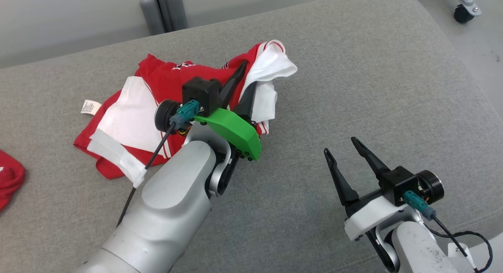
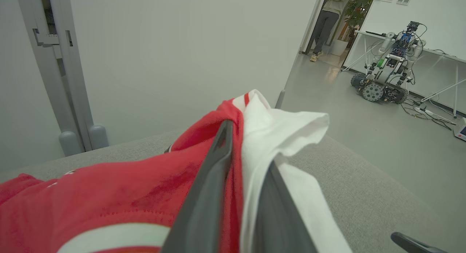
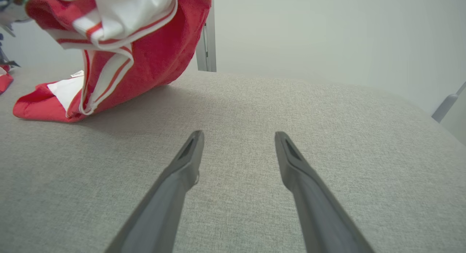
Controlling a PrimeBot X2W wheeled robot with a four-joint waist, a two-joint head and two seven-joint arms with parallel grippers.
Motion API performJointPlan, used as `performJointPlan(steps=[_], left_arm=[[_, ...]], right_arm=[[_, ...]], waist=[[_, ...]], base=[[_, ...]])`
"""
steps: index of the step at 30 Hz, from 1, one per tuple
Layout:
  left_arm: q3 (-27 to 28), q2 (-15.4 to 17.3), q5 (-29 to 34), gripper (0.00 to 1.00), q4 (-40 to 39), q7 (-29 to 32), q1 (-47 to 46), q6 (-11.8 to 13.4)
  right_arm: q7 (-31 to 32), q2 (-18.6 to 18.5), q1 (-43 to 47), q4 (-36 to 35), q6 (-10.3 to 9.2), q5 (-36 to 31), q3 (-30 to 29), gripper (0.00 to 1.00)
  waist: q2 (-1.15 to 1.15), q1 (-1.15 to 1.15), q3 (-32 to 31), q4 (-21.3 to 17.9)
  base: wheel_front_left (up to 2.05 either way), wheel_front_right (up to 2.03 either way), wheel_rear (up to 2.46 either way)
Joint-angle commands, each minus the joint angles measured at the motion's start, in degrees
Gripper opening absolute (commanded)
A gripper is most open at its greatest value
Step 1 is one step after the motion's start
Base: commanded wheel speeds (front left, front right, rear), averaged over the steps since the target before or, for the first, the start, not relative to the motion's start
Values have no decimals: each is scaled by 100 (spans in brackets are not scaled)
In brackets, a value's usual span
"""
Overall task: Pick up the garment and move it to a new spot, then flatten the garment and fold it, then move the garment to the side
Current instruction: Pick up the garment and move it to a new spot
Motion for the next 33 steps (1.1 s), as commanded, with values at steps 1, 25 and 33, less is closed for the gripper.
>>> performJointPlan(steps=[1,25,33], left_arm=[[13,40,82,100,-34,-29,118,81],[3367,99,2575,100,-1628,-19,3927,11],[3652,26,2776,100,-1895,-19,4580,-173]], right_arm=[[-1,5,54,-7,-8,30,-32,100],[-1,3,591,75,-8,101,-299,100],[-1,4,789,173,-8,84,-290,100]], waist=[[0,0,-13,-14],[0,0,-747,555],[0,0,-835,699]], base=[[0,0,0],[0,0,0],[0,0,0]])
